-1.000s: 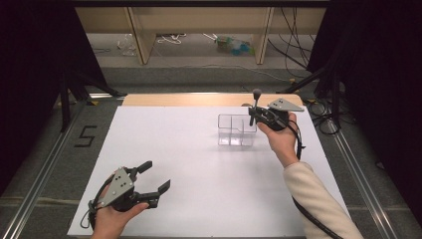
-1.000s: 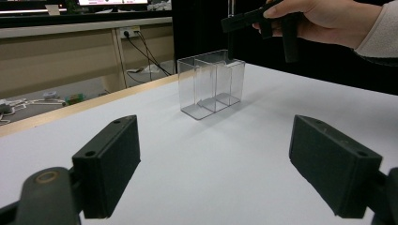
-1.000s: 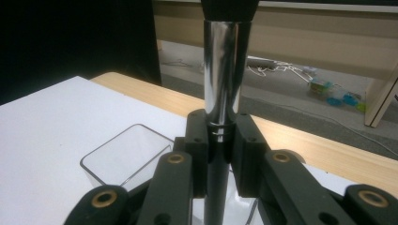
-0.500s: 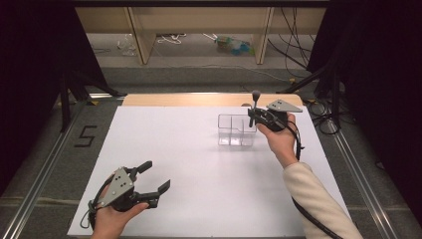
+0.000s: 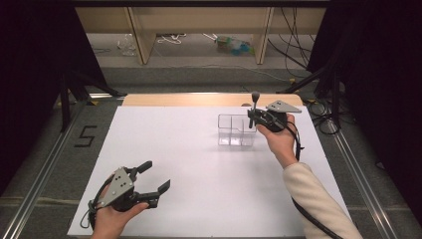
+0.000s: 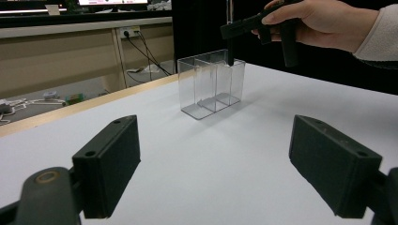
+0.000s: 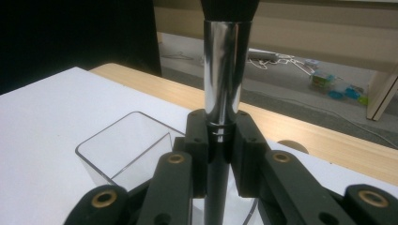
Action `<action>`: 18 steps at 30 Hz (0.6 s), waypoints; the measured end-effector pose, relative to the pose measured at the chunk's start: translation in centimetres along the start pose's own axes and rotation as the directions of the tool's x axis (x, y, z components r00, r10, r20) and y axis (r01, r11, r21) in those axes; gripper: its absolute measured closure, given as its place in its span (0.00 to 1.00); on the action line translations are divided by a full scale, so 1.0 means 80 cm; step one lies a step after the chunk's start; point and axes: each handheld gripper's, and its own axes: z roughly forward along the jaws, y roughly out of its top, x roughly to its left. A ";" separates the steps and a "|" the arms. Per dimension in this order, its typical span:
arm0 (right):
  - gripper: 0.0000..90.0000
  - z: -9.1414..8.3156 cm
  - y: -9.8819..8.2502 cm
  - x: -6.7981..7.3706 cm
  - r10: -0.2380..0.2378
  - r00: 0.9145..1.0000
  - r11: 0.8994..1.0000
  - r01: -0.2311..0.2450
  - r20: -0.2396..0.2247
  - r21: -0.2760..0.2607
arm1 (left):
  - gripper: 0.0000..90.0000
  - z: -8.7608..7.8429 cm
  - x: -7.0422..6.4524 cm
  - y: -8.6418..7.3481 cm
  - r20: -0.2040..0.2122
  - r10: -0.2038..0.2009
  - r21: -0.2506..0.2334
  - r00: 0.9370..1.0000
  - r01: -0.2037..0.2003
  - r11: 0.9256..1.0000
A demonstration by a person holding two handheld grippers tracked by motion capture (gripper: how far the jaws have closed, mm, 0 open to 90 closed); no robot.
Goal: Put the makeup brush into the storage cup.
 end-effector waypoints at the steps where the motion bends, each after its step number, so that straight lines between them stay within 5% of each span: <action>1: 0.88 0.000 0.000 0.002 0.019 1.000 1.000 -0.019 -0.009 0.012 | 0.19 0.000 0.000 0.000 0.000 0.002 0.000 1.000 -0.002 1.000; 18: 0.88 0.004 -0.007 0.003 0.017 1.000 0.999 -0.017 -0.008 0.040 | 0.19 0.000 0.000 0.000 0.001 0.003 -0.002 1.000 -0.003 1.000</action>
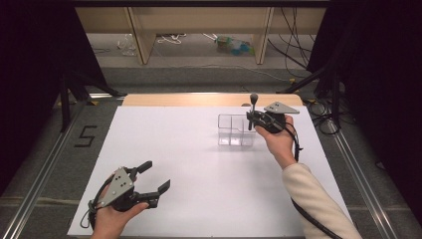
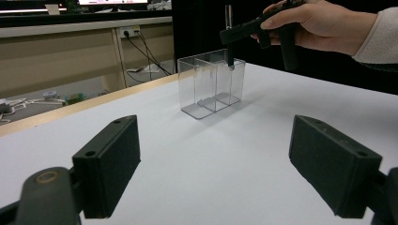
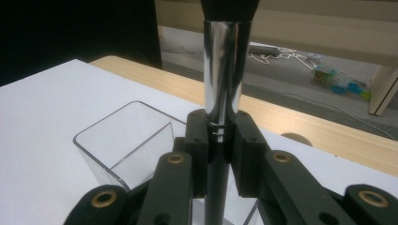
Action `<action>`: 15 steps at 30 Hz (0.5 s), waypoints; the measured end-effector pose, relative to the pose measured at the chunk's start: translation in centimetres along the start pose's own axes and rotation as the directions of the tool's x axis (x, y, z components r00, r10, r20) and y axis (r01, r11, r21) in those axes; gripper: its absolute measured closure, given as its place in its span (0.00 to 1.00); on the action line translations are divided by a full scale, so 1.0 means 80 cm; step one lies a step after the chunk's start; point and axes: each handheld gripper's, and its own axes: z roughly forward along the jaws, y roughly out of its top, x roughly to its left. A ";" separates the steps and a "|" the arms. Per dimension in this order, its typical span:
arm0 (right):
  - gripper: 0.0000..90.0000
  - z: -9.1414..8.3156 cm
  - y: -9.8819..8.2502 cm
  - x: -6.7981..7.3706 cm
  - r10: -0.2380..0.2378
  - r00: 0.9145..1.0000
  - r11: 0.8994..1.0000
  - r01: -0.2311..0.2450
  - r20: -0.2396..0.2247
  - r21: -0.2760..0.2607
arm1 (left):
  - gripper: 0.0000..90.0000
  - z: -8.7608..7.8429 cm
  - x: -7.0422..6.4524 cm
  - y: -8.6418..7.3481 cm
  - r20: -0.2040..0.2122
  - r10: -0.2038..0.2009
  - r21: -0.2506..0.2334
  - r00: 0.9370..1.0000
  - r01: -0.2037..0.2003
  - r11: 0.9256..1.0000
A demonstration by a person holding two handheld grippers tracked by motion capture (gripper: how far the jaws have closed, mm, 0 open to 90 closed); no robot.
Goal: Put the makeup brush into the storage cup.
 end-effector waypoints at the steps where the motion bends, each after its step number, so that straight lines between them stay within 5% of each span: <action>1: 0.88 0.001 -0.001 -0.002 -0.020 1.000 1.000 0.020 0.007 -0.021 | 0.19 0.000 0.000 0.000 0.000 -0.001 0.001 1.000 0.001 1.000; 15: 0.88 0.003 -0.005 0.000 -0.003 1.000 1.000 0.003 -0.003 0.013 | 0.19 -0.001 0.000 0.000 -0.002 -0.002 0.001 1.000 0.002 1.000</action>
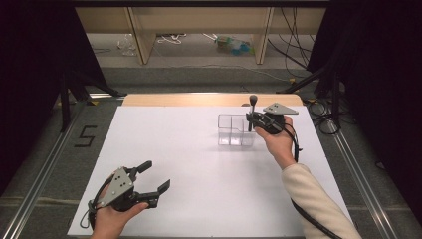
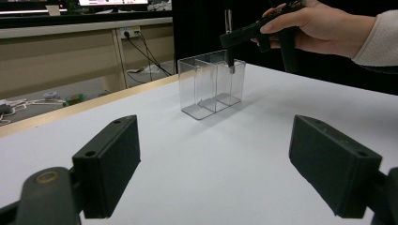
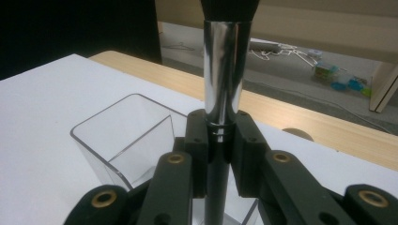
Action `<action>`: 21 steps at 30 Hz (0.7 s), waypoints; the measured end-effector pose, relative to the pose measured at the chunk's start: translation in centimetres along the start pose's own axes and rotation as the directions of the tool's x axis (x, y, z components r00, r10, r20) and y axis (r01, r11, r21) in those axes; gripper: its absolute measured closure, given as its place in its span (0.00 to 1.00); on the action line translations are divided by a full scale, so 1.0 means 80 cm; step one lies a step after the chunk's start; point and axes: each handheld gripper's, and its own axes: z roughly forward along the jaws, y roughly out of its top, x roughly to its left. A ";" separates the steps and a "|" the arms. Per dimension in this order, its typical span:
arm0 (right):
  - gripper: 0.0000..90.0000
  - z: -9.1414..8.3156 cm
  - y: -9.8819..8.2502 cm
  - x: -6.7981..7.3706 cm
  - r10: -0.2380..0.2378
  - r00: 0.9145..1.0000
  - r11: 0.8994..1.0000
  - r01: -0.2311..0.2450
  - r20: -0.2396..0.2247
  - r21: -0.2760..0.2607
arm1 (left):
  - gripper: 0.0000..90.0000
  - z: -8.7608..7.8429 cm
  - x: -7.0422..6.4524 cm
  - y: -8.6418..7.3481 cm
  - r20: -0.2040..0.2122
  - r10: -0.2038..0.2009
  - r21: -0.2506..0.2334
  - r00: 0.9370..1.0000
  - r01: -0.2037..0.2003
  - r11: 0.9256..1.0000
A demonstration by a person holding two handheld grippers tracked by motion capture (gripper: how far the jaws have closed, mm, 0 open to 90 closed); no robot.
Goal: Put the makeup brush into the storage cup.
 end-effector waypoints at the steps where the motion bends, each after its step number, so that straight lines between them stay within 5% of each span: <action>1: 0.88 0.000 0.000 0.000 0.002 1.000 1.000 -0.002 -0.001 0.003 | 0.19 0.000 0.000 0.000 0.001 0.001 0.000 1.000 -0.001 1.000; 21: 0.88 0.003 -0.006 -0.002 -0.019 1.000 1.000 0.019 0.001 0.010 | 0.19 0.000 0.001 0.000 0.002 0.011 0.001 1.000 -0.011 1.000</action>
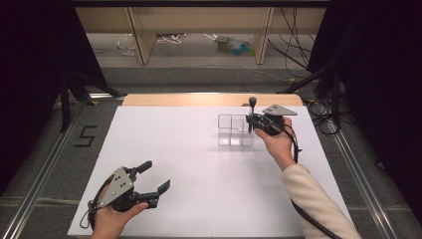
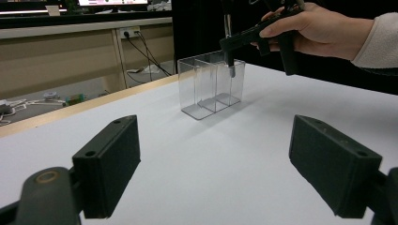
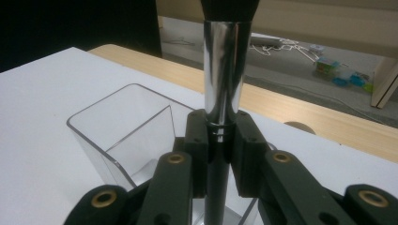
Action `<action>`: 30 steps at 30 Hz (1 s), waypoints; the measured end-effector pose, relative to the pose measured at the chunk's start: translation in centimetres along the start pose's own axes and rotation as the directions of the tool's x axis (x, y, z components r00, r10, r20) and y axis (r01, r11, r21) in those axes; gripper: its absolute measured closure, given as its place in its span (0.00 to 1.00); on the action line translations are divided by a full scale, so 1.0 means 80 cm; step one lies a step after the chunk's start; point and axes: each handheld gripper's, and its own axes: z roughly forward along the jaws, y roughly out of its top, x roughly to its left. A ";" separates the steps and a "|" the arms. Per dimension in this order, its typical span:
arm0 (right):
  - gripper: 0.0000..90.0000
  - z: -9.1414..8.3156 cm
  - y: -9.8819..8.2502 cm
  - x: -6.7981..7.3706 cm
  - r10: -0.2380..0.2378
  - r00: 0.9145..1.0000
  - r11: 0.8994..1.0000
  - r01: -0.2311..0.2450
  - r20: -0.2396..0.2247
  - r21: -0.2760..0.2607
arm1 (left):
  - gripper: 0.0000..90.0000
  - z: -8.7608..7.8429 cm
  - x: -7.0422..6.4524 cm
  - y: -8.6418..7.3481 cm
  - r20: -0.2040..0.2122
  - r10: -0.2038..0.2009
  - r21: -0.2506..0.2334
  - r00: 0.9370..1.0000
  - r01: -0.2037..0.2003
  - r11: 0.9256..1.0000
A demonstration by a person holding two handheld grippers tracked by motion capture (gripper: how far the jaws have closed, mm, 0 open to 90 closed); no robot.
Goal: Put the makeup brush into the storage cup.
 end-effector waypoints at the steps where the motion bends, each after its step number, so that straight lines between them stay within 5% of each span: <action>1: 0.88 0.000 0.000 0.001 0.001 1.000 1.000 -0.001 0.003 -0.003 | 0.19 0.000 0.000 0.000 0.000 0.000 -0.001 1.000 0.000 1.000; 24: 0.88 0.001 -0.002 0.002 0.017 1.000 1.000 -0.017 0.002 0.017 | 0.19 0.000 0.000 0.000 0.001 0.001 -0.001 1.000 -0.001 1.000; 30: 0.59 -0.008 0.012 0.004 -0.009 0.999 1.000 0.010 0.033 -0.017 | 0.19 0.000 0.000 0.000 0.001 -0.008 -0.002 1.000 0.008 1.000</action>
